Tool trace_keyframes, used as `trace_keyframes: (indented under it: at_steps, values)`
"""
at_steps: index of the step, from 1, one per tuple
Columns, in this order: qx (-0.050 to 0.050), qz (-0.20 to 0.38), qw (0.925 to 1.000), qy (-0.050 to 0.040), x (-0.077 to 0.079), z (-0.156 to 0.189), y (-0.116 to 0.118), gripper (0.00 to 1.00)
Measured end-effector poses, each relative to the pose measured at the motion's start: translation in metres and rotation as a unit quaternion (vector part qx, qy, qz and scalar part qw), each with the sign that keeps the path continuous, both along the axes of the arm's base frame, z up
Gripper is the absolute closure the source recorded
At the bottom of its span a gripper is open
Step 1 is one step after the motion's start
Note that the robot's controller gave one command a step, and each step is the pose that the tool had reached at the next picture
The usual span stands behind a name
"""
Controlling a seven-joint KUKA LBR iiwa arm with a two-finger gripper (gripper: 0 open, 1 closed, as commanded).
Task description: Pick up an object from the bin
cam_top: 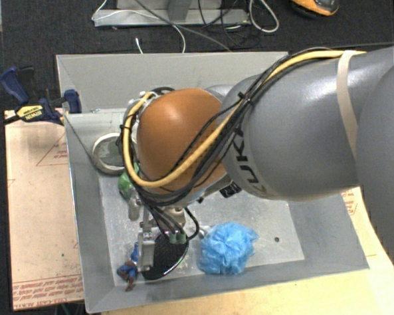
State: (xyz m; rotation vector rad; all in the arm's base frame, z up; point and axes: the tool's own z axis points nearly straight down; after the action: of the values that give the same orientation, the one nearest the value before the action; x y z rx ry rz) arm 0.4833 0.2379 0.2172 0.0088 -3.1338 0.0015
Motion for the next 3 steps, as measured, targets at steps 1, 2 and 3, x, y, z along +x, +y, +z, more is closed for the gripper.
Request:
trace_keyframes:
  at_steps: [1,2,3]
  values:
    - [0.001,-0.003,1.0000,-0.0037,0.002,0.004,-0.002,0.00]
    - [0.002,0.144,0.9896,-0.0038,0.000,-0.095,-0.011,0.00]
    - [0.003,0.201,0.9795,-0.0085,-0.002,-0.066,-0.016,0.00]
